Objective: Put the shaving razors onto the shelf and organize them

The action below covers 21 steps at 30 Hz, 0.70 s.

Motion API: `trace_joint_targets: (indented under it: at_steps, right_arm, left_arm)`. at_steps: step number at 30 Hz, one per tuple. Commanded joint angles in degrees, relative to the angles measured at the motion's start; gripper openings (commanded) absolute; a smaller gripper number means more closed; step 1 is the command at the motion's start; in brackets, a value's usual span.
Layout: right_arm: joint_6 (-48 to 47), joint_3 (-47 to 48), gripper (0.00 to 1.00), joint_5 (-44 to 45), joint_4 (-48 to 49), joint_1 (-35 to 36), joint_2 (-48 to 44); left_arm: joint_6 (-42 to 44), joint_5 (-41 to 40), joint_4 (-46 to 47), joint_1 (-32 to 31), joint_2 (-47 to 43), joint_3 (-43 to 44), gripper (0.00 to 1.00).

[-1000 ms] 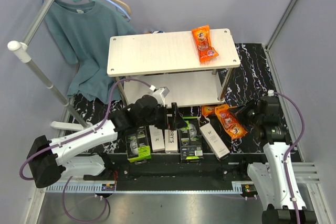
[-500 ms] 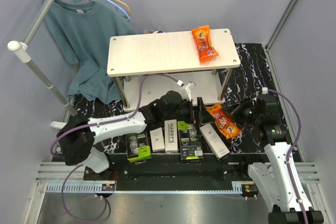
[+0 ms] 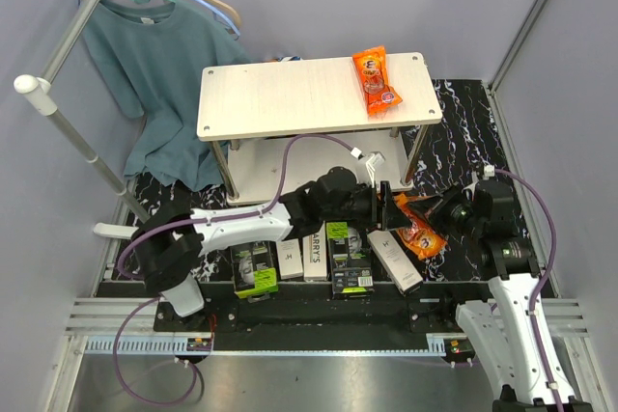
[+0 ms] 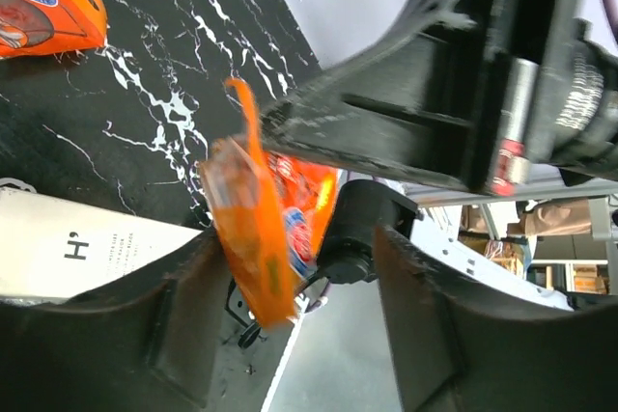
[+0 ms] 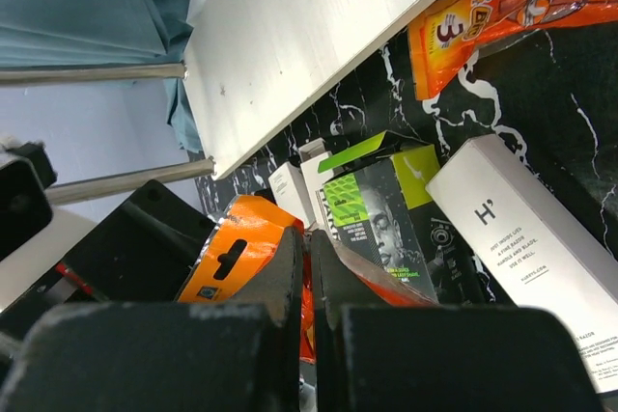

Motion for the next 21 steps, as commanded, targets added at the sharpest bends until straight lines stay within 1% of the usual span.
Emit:
trace_joint_targets:
  at_steps: [1,2,3,5,6,7,8,9,10,11,13,14,15,16,18,19,21]
  right_arm:
    - [1.76,-0.70,0.00,-3.44,1.43,0.45,-0.95]
    - [1.76,-0.62,0.00,-3.44,1.61,0.36,-1.04]
    - [1.50,-0.44,0.00,-3.53,1.44,0.36,-0.95]
    - [1.15,-0.09,0.00,-3.71,1.35,0.36,-0.78]
    - [0.45,0.43,0.01,-3.71,1.00,0.45,-0.60]
    - [-0.17,0.96,0.03,-3.53,0.56,0.45,0.10]
    - [-0.96,1.58,0.09,-3.27,-0.75,0.36,0.54]
    - [-2.88,2.97,0.13,-3.01,-1.29,0.36,1.07]
    - [-3.94,3.77,0.22,-3.00,-1.64,0.36,2.38]
    - [-4.91,5.78,0.42,-2.92,-2.86,0.45,3.17]
    - [-7.63,7.99,0.59,-2.56,-3.92,0.36,5.36]
    - [-8.60,9.13,0.67,-2.56,-4.80,0.45,6.07]
    - [-10.26,11.58,0.79,-2.30,-5.24,0.45,6.86]
    - [-11.24,12.82,0.83,-2.47,-5.68,0.45,8.44]
    - [-13.60,16.42,0.92,-3.26,-6.65,0.45,11.07]
    - [-14.40,17.57,0.94,-3.96,-6.74,0.45,12.05]
    - [-16.07,20.64,0.98,-5.02,-7.27,1.15,14.94]
  left_arm:
    - [0.65,1.92,5.54,-0.71,1.34,2.89,0.44]
    - [0.57,2.09,5.71,-0.71,1.78,3.15,0.37]
    - [0.57,2.36,5.72,-0.71,1.87,3.16,0.22]
    - [0.91,2.80,5.28,-0.71,1.61,3.07,0.09]
    - [1.27,2.71,4.58,-0.71,1.17,3.16,0.00]
    - [1.79,2.36,3.53,-0.71,0.82,3.16,0.00]
    - [3.01,1.49,0.91,-0.63,-0.66,3.16,0.00]
    - [3.72,0.96,-0.68,-0.54,-1.37,3.24,0.00]
    - [5.47,0.52,-2.18,-0.36,-3.47,3.25,0.00]
    - [6.18,-0.27,-5.59,-0.19,-4.45,3.33,0.00]
    - [8.81,-0.80,-9.03,0.42,-7.86,3.25,0.00]
    - [9.78,-1.50,-13.40,0.69,-9.19,3.33,0.00]
    - [10.75,-1.68,-14.75,0.95,-10.51,3.25,0.00]
    - [12.59,-2.03,-19.03,1.48,-13.30,2.81,0.00]
    - [14.09,-2.39,-22.66,2.09,-16.13,2.28,0.00]
    - [15.84,-2.30,-26.24,2.88,-18.93,2.02,0.00]
    - [17.26,-1.69,-30.13,3.94,-21.58,2.10,0.00]
